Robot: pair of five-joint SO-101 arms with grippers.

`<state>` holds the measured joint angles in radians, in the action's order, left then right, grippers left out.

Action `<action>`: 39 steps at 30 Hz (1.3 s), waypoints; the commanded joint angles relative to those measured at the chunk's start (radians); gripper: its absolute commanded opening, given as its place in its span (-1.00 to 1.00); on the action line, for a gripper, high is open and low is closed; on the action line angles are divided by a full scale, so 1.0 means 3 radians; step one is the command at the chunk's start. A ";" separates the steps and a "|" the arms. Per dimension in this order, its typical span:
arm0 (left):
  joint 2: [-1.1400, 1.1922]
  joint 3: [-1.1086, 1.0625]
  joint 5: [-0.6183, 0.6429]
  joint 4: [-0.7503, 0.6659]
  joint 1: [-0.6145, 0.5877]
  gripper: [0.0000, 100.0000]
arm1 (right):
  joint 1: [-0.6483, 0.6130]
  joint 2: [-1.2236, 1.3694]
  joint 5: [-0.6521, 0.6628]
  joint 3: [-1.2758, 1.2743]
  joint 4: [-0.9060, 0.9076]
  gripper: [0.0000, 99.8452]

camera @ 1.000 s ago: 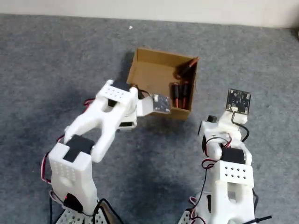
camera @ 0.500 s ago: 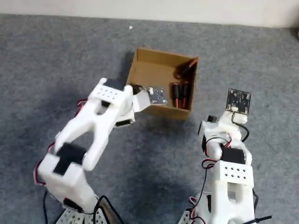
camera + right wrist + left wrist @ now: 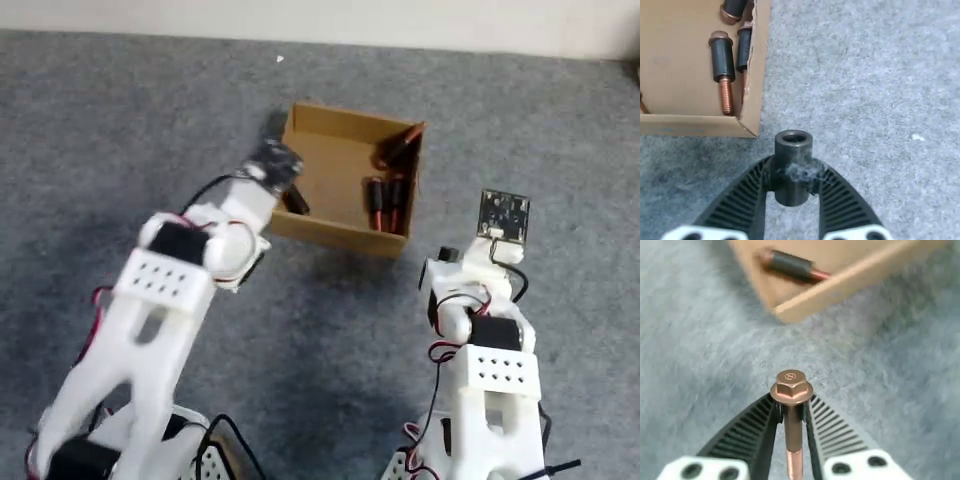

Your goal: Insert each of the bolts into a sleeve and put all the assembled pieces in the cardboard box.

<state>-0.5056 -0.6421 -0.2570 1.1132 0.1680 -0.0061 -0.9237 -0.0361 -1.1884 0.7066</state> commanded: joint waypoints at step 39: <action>-0.3245 -0.1603 0.2721 -0.1749 0.0836 -0.99 | -0.1741 -0.3051 0.0552 -0.1562 -0.0003 -0.99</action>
<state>-1.4538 -1.0917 0.5470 0.6866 0.3353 -0.5002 -1.8182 0.1189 -1.6594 0.7296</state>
